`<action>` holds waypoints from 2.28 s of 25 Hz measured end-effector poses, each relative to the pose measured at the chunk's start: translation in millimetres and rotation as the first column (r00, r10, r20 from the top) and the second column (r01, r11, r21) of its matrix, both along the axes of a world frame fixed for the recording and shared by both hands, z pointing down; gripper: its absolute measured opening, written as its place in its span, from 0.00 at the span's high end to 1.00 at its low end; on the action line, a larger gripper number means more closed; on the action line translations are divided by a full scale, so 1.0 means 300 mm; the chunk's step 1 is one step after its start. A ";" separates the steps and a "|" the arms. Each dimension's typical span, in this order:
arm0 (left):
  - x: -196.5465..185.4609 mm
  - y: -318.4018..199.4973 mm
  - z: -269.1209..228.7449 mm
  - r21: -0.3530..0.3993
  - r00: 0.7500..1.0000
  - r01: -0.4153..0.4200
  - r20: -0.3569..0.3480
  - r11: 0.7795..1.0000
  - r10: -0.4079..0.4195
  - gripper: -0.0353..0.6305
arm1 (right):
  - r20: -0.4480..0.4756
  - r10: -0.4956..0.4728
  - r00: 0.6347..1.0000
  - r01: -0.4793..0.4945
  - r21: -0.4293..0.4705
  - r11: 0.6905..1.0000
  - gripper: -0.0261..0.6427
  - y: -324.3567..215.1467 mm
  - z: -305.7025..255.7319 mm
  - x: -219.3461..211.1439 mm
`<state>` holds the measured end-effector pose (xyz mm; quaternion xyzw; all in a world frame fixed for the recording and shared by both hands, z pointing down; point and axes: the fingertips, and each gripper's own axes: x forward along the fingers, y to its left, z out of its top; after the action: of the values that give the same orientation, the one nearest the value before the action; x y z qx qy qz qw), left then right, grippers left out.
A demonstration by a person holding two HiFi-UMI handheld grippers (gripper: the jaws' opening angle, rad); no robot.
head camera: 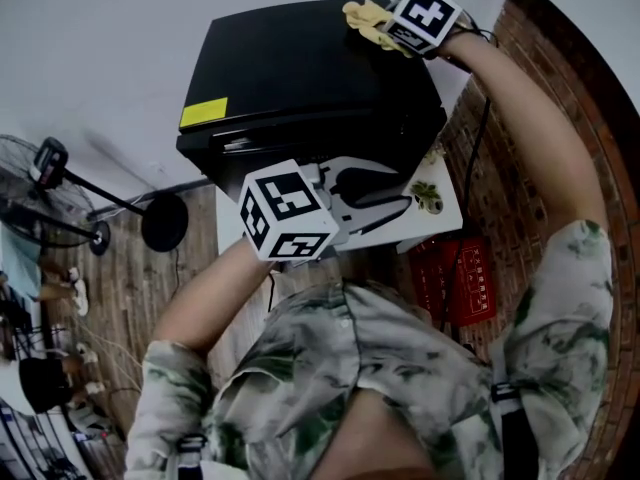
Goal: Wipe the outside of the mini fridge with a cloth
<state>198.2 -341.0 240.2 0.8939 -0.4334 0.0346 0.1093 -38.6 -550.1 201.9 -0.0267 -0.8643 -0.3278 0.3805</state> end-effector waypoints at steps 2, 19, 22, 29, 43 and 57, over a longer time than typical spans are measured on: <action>0.012 -0.021 0.002 0.002 1.000 0.013 0.001 1.000 -0.013 0.78 | 0.007 -0.003 1.000 0.003 -0.008 1.000 0.82 -0.028 -0.001 0.030; 0.173 -0.113 0.060 0.019 0.996 0.083 0.032 0.996 -0.083 0.78 | 0.396 0.101 0.913 0.028 -0.308 0.951 0.82 -0.215 -0.118 0.302; 0.189 -0.092 0.064 0.013 0.997 0.067 0.030 0.998 -0.067 0.78 | 0.425 0.175 0.888 -0.018 -0.349 0.937 0.82 -0.263 -0.109 0.348; 0.270 -0.093 0.100 0.002 0.998 0.061 -0.006 0.998 -0.061 0.78 | 0.439 0.266 0.858 -0.062 -0.426 0.903 0.82 -0.342 -0.006 0.406; 0.295 -0.321 0.174 0.011 0.967 0.253 0.024 0.967 -0.253 0.78 | 0.424 0.228 0.877 0.082 -0.598 0.798 0.82 -0.405 0.264 0.187; 0.245 -0.384 0.248 -0.054 0.911 0.411 -0.006 0.910 -0.412 0.78 | 0.275 0.176 0.945 0.066 -0.689 0.721 0.82 -0.351 0.737 0.089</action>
<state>271.8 -456.3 314.7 0.7797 -0.6099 0.0143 0.1407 -11.9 -655.3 423.0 -0.0864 -0.9741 0.0293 0.2068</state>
